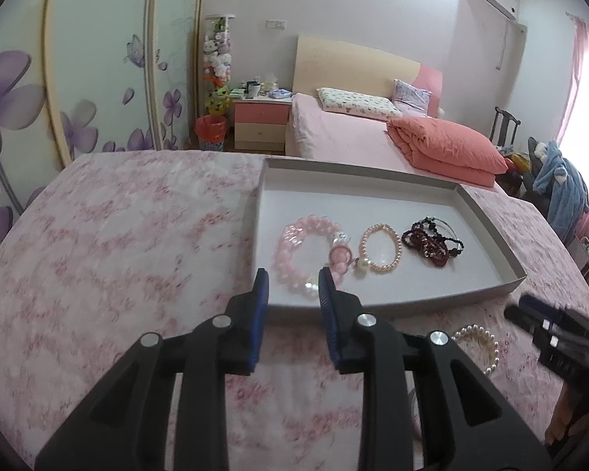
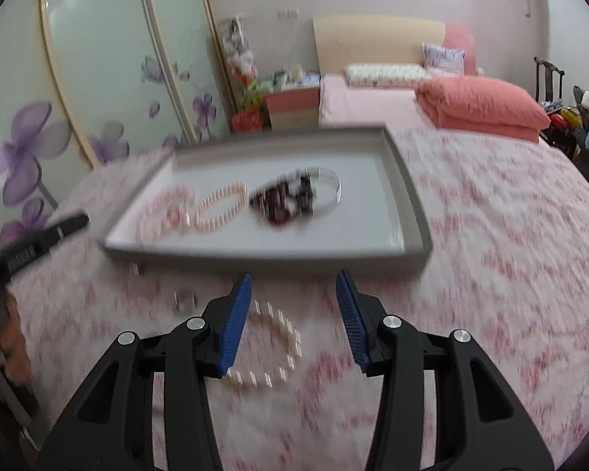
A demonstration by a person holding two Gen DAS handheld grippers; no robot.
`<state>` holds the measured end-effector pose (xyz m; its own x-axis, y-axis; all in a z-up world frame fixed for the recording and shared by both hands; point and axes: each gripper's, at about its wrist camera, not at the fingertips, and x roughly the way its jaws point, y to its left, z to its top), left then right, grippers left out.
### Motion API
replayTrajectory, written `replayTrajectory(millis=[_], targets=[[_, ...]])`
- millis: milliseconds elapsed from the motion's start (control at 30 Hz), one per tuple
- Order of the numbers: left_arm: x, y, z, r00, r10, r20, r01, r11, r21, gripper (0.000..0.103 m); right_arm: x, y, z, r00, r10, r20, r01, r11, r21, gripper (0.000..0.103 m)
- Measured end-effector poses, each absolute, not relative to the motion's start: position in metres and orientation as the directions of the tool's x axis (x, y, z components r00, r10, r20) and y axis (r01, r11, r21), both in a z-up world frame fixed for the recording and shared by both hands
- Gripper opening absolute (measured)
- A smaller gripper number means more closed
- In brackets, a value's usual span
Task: Organize jewelry
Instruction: 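Grasp the white pearl bracelet with the right gripper while the left grasps the silver open bangle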
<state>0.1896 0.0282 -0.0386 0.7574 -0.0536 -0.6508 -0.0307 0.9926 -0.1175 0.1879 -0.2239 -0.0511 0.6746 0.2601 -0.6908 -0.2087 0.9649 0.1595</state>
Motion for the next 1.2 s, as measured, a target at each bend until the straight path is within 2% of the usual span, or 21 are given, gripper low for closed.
replayTrajectory(millis=[167,267,300,367,567,700,900,1000,1200], targets=[[0.178,0.031,-0.041,0.749,-0.064,-0.660,-0.031,0.991,-0.131,0.028,0.181,-0.217,-0.073,0.607,0.253,-0.753,-0.224,0.964,0.143,0.038],[0.170,0.024,-0.043,0.741,-0.084,-0.666,-0.006,0.991,-0.131,0.031,0.180,-0.209,-0.082,0.586,0.226,-0.778,-0.241,0.966,0.099,0.024],[0.167,0.021,-0.044,0.739,-0.091,-0.668,0.005,0.992,-0.129,0.033,0.178,-0.206,-0.083,0.600,0.193,-0.776,-0.239,0.969,0.057,0.014],[0.162,0.013,-0.046,0.731,-0.110,-0.674,0.030,0.991,-0.129,0.035,0.177,-0.210,-0.084,0.611,0.160,-0.775,-0.213,0.976,0.033,0.011],[0.153,-0.017,-0.053,0.698,-0.175,-0.694,0.112,0.984,-0.135,0.048,0.179,-0.249,-0.086,0.629,0.046,-0.776,-0.031,0.999,0.034,0.010],[0.147,-0.042,-0.064,0.661,-0.207,-0.722,0.173,0.977,-0.122,0.067,0.173,-0.258,-0.087,0.634,0.034,-0.772,-0.015,0.999,0.032,0.010],[0.143,-0.078,-0.084,0.599,-0.202,-0.775,0.243,0.968,-0.065,0.082,0.168,-0.263,-0.089,0.633,0.050,-0.773,-0.021,0.999,0.048,0.010],[0.143,-0.090,-0.088,0.591,-0.183,-0.786,0.253,0.967,-0.035,0.086,0.171,-0.260,-0.085,0.632,0.056,-0.773,-0.023,0.998,0.053,0.010],[0.153,-0.104,-0.100,0.575,-0.104,-0.812,0.227,0.973,0.037,0.085,0.173,-0.256,-0.083,0.630,0.063,-0.774,-0.036,0.998,0.051,0.010]])
